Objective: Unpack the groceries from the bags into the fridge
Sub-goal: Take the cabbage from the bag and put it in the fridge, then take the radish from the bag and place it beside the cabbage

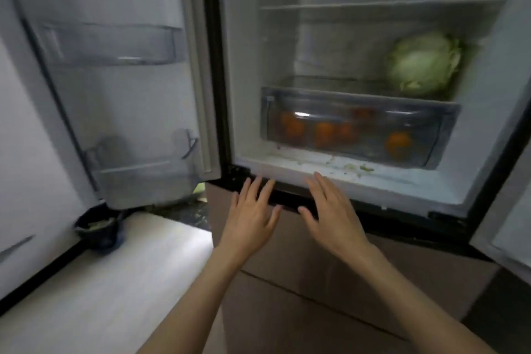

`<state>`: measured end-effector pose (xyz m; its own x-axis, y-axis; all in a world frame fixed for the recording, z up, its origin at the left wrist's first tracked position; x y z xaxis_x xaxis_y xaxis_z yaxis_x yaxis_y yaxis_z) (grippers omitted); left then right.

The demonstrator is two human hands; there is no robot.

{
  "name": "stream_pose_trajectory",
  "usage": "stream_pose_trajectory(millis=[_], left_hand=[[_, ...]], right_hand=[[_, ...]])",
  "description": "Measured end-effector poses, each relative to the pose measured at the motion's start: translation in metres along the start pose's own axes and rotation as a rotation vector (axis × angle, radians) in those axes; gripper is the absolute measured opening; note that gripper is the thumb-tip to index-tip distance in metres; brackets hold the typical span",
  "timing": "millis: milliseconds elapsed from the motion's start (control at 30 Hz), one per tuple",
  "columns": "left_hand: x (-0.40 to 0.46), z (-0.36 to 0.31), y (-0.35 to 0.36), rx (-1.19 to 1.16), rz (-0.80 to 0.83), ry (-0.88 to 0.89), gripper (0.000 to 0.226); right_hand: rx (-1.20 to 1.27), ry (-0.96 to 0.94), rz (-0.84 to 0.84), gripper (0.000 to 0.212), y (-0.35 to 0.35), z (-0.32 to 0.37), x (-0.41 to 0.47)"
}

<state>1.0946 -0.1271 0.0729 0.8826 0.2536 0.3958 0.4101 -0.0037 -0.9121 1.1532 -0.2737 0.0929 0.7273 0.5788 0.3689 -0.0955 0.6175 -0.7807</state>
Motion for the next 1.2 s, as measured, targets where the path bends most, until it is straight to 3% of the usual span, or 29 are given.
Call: stream_pose_trajectory(millis=[367,767,967,1200], left_hand=[[-0.277,0.182,-0.007,0.168,0.275,-0.557,0.058],[-0.489,0.4,-0.12,0.297,0.313,-0.935,0.058],[-0.551,0.486,-0.156,0.338,0.291,-1.069,0.058],[-0.593,0.561,-0.146,0.273,0.335,-1.204,0.057]], right_hand=[[0.11,-0.191,0.541,0.061,0.2,0.147,-0.11],[0.226,-0.442,0.743,0.061,0.383,0.415,-0.175],[0.203,-0.526,0.773,0.062,0.449,0.503,-0.18],[0.213,-0.619,0.852,0.063,0.536,0.582,-0.161]])
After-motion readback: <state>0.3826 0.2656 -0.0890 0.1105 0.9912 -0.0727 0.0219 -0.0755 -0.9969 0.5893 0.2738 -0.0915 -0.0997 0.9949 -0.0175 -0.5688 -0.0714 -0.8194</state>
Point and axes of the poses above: each hand's wrist, its own x-axis towards the middle knuckle, its own y-axis out of the palm, z = x × y, the point moved 3 cm from there along x, towards the middle knuckle, and after that the axes turned 15 degrees about x, right-handed, at the moved point
